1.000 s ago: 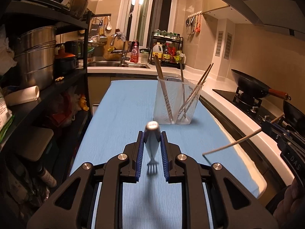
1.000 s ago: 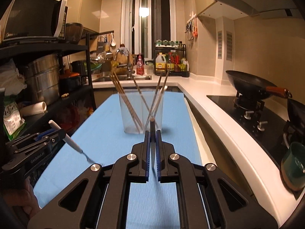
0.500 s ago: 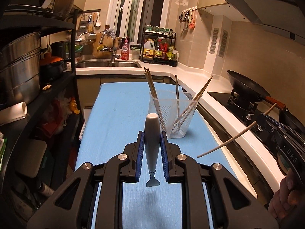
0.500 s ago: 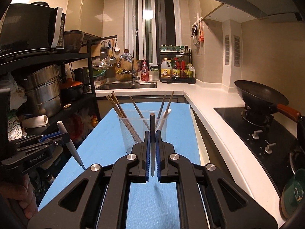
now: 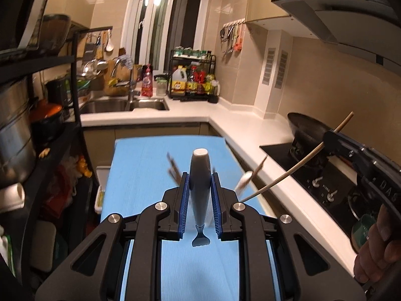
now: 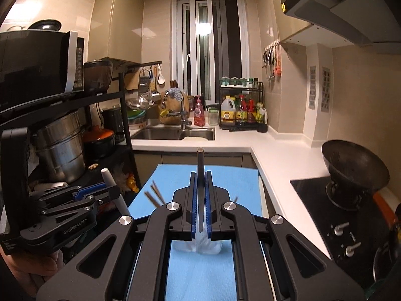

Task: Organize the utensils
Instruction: 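Lift the fork and chopstick and carry both over the clear container, then open both tools to drop the fork and chopstick into the container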

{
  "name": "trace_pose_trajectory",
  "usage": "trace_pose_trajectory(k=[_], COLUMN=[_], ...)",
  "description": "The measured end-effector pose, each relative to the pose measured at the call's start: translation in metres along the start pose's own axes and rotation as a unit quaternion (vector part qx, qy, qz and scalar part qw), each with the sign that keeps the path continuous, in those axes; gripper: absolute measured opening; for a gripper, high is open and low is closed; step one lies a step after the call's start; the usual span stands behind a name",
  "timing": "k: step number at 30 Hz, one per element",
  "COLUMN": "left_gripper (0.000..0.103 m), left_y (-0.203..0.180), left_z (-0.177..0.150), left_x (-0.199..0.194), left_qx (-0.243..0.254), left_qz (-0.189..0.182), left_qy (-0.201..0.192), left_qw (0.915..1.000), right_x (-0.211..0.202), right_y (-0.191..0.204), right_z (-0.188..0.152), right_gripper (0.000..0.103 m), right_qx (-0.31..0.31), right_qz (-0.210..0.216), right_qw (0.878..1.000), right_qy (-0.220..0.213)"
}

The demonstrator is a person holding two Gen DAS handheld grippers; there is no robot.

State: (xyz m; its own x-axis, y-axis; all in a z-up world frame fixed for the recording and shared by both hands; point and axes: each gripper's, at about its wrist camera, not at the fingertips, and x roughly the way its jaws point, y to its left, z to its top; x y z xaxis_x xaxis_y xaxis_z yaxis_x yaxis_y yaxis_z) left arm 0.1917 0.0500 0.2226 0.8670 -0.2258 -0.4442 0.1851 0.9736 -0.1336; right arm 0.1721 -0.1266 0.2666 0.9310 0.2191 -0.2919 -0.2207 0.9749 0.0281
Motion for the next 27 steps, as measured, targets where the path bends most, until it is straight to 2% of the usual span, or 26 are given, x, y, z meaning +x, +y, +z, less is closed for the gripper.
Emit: trace_pose_trajectory(k=[3,7,10,15,16,19,21,24,27], left_gripper=[0.017,0.017,0.017,0.017,0.018,0.022,0.03,0.031,0.042], left_y=[-0.005,-0.007,-0.007,-0.006,-0.006,-0.01,-0.012,-0.011,-0.003], left_z=[0.026,0.046,0.044,0.025,0.022,0.013,0.009,0.006,-0.006], left_x=[0.009,0.039,0.072,0.123,0.128,0.133,0.124,0.108,0.084], left_qx=[0.002,0.004,0.009,0.027,0.03,0.047,0.064,0.069,0.054], left_qz=[-0.008,-0.011,-0.005,-0.01,-0.014,-0.024,-0.018,-0.014,-0.006], left_qy=[-0.016,-0.019,-0.004,0.047,0.055,0.071,0.056,0.039,0.018], left_qw=[0.9998,0.9998,0.9999,0.9985,0.9979,0.9961,0.9962,0.9967,0.9983], right_x=[0.015,0.047,0.071,0.1,0.105,0.11,0.105,0.092,0.071], right_y=[-0.001,-0.002,-0.006,-0.01,-0.009,-0.009,-0.013,-0.016,-0.017], right_z=[0.017,0.017,0.001,-0.026,-0.032,-0.042,-0.046,-0.052,-0.063], right_gripper=[0.005,0.005,0.005,0.006,0.01,0.042,0.042,0.048,0.064], right_qx=[-0.004,-0.008,-0.004,-0.005,-0.012,-0.02,-0.011,-0.006,-0.006], right_qz=[-0.003,-0.008,-0.009,-0.002,-0.003,-0.011,-0.013,-0.018,-0.029], right_qw=[1.0,1.0,0.999,0.997,0.997,0.995,0.995,0.996,0.997], right_qy=[-0.006,0.008,0.034,0.072,0.082,0.098,0.095,0.086,0.068])
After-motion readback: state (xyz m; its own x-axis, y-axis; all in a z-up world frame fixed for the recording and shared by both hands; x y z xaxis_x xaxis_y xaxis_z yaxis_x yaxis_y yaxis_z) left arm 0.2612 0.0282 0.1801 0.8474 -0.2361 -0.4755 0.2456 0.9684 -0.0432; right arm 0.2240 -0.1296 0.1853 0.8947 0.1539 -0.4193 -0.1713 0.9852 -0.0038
